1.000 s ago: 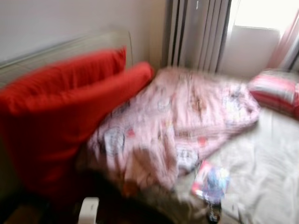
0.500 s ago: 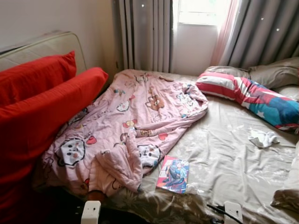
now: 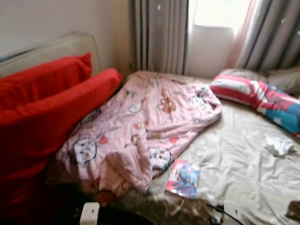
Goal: Clean up the room
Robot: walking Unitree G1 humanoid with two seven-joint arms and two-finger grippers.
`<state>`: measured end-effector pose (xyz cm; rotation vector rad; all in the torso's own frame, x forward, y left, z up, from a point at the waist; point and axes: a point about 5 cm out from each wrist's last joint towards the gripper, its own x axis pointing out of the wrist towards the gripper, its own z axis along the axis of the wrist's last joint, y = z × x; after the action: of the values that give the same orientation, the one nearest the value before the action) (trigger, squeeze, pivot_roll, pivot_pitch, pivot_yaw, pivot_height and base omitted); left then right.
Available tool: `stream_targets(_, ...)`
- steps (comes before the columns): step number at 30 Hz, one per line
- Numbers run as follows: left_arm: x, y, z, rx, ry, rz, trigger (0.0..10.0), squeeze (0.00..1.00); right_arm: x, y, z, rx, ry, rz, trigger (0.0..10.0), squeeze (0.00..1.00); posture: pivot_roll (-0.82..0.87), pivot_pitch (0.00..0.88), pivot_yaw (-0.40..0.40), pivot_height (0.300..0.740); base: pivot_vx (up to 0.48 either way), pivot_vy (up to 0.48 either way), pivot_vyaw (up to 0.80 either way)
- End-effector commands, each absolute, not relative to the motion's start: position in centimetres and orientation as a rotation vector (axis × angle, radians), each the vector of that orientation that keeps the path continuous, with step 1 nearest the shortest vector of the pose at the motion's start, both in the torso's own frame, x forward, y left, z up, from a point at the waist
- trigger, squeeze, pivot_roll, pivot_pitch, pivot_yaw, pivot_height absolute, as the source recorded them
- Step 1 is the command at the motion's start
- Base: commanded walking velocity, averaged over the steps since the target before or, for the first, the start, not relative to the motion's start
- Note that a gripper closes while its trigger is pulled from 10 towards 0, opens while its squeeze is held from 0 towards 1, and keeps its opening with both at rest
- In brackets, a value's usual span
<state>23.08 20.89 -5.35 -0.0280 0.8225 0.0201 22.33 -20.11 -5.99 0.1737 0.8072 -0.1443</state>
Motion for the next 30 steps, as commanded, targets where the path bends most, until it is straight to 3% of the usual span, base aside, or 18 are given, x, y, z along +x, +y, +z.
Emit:
stream_targets(1, 23.09, 20.86, -5.35, -0.041, 0.820, 0.026, 10.0, 0.00, 22.32, -20.27, -5.98, 0.174, 0.807, -0.154, 10.0, 0.00, -0.08, 0.000, -0.004, 0.740, 0.259, 0.000, 0.00)
stream_targets(17, 23.13, 20.84, -5.33, -0.047, 0.818, 0.027, 10.0, 0.00, 22.43, -20.23, -5.87, 0.213, 0.784, -0.165, 10.0, 0.00, -0.08, 0.006, -0.005, 0.740, 0.275, 0.000, 0.00)
stream_targets(21, 23.17, 20.83, -5.30, -0.051, 0.813, 0.029, 10.0, 0.00, 22.47, -20.24, -5.84, 0.211, 0.781, -0.164, 10.0, 0.00, -0.07, 0.006, -0.006, 0.740, 0.276, 0.000, -0.73)
stream_targets(30, 23.71, 20.74, -4.74, -0.088, 0.720, 0.037, 10.0, 0.00, 22.90, -20.62, -5.27, 0.227, 0.684, -0.222, 10.0, 0.00, -0.07, 0.012, -0.007, 0.740, 0.000, 0.000, 0.00)
